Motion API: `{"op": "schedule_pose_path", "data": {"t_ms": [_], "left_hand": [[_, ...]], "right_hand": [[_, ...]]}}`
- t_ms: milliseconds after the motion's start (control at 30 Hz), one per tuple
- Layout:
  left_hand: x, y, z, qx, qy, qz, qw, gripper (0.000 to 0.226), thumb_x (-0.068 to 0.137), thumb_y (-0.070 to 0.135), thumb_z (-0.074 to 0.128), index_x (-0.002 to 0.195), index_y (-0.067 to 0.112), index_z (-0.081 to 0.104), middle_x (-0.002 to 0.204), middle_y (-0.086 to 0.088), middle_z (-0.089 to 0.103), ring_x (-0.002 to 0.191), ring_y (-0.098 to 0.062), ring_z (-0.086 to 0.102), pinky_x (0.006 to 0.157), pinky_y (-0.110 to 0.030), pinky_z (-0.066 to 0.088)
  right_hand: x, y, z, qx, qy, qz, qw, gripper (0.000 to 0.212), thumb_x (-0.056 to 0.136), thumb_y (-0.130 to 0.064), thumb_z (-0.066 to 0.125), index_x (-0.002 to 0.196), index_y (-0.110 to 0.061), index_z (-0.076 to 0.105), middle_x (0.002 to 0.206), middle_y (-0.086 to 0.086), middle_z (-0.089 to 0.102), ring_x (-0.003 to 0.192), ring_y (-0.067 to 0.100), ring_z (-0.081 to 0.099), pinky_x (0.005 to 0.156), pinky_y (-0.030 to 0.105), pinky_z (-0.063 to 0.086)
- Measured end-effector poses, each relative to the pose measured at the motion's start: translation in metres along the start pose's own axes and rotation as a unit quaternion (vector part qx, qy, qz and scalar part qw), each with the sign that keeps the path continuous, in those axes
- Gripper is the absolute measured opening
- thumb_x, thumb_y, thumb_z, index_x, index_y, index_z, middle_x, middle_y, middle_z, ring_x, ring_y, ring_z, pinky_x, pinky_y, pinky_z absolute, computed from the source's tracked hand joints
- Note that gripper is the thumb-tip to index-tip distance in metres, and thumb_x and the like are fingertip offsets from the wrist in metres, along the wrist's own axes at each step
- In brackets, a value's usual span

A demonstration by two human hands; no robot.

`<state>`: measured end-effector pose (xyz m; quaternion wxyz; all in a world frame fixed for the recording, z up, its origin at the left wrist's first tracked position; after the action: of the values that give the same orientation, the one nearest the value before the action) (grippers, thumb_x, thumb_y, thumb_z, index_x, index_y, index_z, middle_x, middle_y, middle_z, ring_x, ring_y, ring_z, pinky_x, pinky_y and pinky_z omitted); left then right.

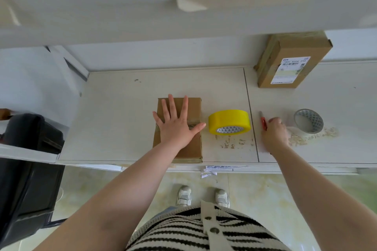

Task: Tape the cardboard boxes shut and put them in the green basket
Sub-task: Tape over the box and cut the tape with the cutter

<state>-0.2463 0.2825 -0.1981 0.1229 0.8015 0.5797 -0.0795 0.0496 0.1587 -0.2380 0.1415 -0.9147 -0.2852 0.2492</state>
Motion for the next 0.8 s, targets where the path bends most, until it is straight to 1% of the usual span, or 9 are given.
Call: {"op": "schedule_pose_path", "data": {"t_ms": [67,167,233,300,400,467,500,633,800], "left_hand": [[0.0,0.001,0.0,-0.004,0.005,0.002,1.0,0.1,0.07,0.091,0.009,0.143,0.038,-0.037,0.151,-0.012,-0.043,0.143,-0.034,-0.031,0.111,-0.065,-0.012],[0.001,0.0,0.002,0.001,0.012,0.001,1.0,0.1,0.07,0.091,0.006,0.143,0.038,-0.036,0.151,-0.012,-0.042,0.144,-0.035,-0.03,0.111,-0.066,-0.011],[0.001,0.0,0.002,0.002,0.023,0.002,1.0,0.099,0.071,0.09,0.006,0.144,0.038,-0.035,0.153,-0.012,-0.04,0.145,-0.036,-0.028,0.111,-0.066,-0.01],[0.0,0.0,0.001,-0.005,0.031,0.004,1.0,0.099,0.072,0.09,0.008,0.145,0.038,-0.033,0.155,-0.012,-0.036,0.146,-0.036,-0.025,0.111,-0.067,-0.009],[-0.002,0.0,0.0,-0.007,0.032,0.002,0.999,0.099,0.072,0.089,0.01,0.146,0.038,-0.032,0.157,-0.013,-0.033,0.146,-0.036,-0.024,0.111,-0.067,-0.007],[-0.002,0.0,-0.002,-0.01,0.03,0.003,0.999,0.098,0.074,0.089,0.012,0.147,0.038,-0.03,0.157,-0.013,-0.032,0.147,-0.035,-0.024,0.112,-0.067,-0.007],[-0.002,0.0,-0.003,-0.015,0.029,0.004,0.999,0.098,0.075,0.089,0.014,0.147,0.038,-0.029,0.158,-0.012,-0.031,0.147,-0.035,-0.023,0.112,-0.066,-0.008],[-0.001,-0.005,-0.003,-0.035,0.022,0.003,0.999,0.096,0.077,0.088,0.017,0.148,0.04,-0.027,0.157,-0.01,-0.034,0.146,-0.033,-0.026,0.112,-0.063,-0.012],[0.001,-0.004,-0.003,-0.044,0.028,0.001,0.999,0.091,0.084,0.082,0.023,0.15,0.038,-0.021,0.158,-0.012,-0.031,0.147,-0.033,-0.024,0.112,-0.063,-0.012]], "right_hand": [[0.002,-0.005,-0.007,0.018,-0.041,-0.002,0.999,0.025,0.096,-0.011,0.055,0.114,0.005,0.061,0.097,0.02,0.065,0.085,0.033,0.061,0.066,0.035,0.049],[0.004,-0.036,-0.038,0.116,-0.024,-0.036,0.992,0.021,0.092,-0.015,0.065,0.11,-0.004,0.065,0.094,0.011,0.068,0.076,0.023,0.062,0.067,0.035,0.051],[-0.002,-0.071,-0.066,0.176,0.019,-0.089,0.98,0.01,0.09,-0.022,0.068,0.089,-0.014,0.063,0.08,0.003,0.064,0.064,0.014,0.055,0.058,0.028,0.043],[-0.016,-0.113,-0.079,0.21,0.033,-0.155,0.965,0.021,0.085,-0.024,0.073,0.073,-0.017,0.057,0.066,-0.001,0.056,0.057,0.013,0.049,0.056,0.028,0.036],[-0.055,-0.172,-0.051,0.26,-0.109,-0.239,0.929,0.021,0.083,-0.02,0.075,0.069,-0.015,0.06,0.06,0.001,0.061,0.052,0.013,0.057,0.051,0.023,0.043],[-0.077,-0.189,-0.016,0.201,-0.187,-0.266,0.924,0.019,0.089,-0.025,0.069,0.074,-0.014,0.066,0.063,0.003,0.062,0.054,0.016,0.056,0.054,0.025,0.044],[-0.082,-0.19,-0.003,0.153,-0.191,-0.268,0.932,0.023,0.091,-0.03,0.065,0.077,-0.012,0.068,0.064,0.004,0.06,0.057,0.018,0.054,0.057,0.027,0.043],[-0.069,-0.162,-0.004,-0.042,-0.084,-0.243,0.966,0.051,0.096,-0.053,0.046,0.068,-0.013,0.061,0.059,0.001,0.054,0.055,0.018,0.053,0.057,0.03,0.045],[-0.064,-0.143,-0.008,-0.075,-0.187,-0.215,0.955,0.046,0.091,-0.046,0.058,0.059,-0.013,0.054,0.056,-0.001,0.047,0.051,0.014,0.044,0.051,0.024,0.034]]}}
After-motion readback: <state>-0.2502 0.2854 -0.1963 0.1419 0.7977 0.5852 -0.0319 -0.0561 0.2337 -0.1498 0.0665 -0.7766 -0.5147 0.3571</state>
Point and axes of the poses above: each hand's wrist, its own x-axis towards the middle knuckle, its own z-axis out of the palm, y = z × x, the point moved 7 cm from there along x, towards the middle knuckle
